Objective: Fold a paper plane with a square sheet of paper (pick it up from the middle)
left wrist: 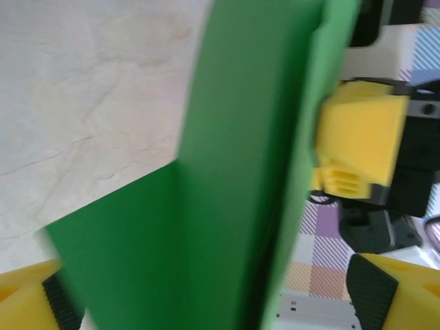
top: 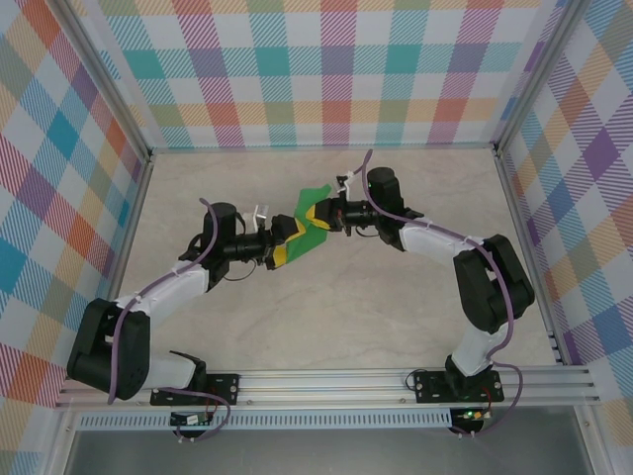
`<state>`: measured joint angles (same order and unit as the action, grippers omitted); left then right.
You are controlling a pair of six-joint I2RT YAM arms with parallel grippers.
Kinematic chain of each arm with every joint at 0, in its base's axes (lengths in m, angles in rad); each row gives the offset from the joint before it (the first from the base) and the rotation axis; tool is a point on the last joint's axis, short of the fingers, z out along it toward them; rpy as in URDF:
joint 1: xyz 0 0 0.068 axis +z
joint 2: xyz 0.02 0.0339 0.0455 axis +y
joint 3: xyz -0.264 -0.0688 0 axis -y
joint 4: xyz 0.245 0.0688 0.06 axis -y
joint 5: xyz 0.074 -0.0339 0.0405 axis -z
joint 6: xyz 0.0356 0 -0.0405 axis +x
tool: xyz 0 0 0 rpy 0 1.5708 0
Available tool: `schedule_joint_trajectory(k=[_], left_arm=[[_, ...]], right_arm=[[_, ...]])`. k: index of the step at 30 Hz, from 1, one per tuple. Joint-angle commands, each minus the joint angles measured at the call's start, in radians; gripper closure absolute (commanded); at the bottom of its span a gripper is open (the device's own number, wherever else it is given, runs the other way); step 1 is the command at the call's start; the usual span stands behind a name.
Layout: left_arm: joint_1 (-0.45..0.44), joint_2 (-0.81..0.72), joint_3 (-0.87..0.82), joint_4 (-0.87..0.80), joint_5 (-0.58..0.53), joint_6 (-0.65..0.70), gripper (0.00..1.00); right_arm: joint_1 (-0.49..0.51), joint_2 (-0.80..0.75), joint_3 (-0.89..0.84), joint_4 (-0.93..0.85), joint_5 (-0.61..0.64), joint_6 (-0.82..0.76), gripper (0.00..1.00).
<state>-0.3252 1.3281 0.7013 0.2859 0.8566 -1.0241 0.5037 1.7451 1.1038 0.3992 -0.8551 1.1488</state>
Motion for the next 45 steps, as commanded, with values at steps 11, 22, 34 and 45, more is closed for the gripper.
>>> schedule_joint_trajectory(k=[11,22,34,45], left_arm=[[0.011,-0.007,-0.032,0.212,-0.003,-0.119,0.54],[0.011,-0.008,0.009,0.056,-0.022,-0.007,0.89],[-0.078,0.048,0.425,-1.074,-0.801,0.602,0.93],[-0.345,0.376,0.656,-1.433,-1.533,0.483,0.93]], right_arm=[[0.004,0.014,0.008,0.041,-0.078,0.035,0.92],[0.0,-0.004,0.038,-0.148,-0.038,-0.069,0.73],[-0.008,-0.237,0.035,-0.786,0.566,-0.418,0.15],[-0.008,-0.335,-0.08,-0.836,0.788,-0.346,0.09]])
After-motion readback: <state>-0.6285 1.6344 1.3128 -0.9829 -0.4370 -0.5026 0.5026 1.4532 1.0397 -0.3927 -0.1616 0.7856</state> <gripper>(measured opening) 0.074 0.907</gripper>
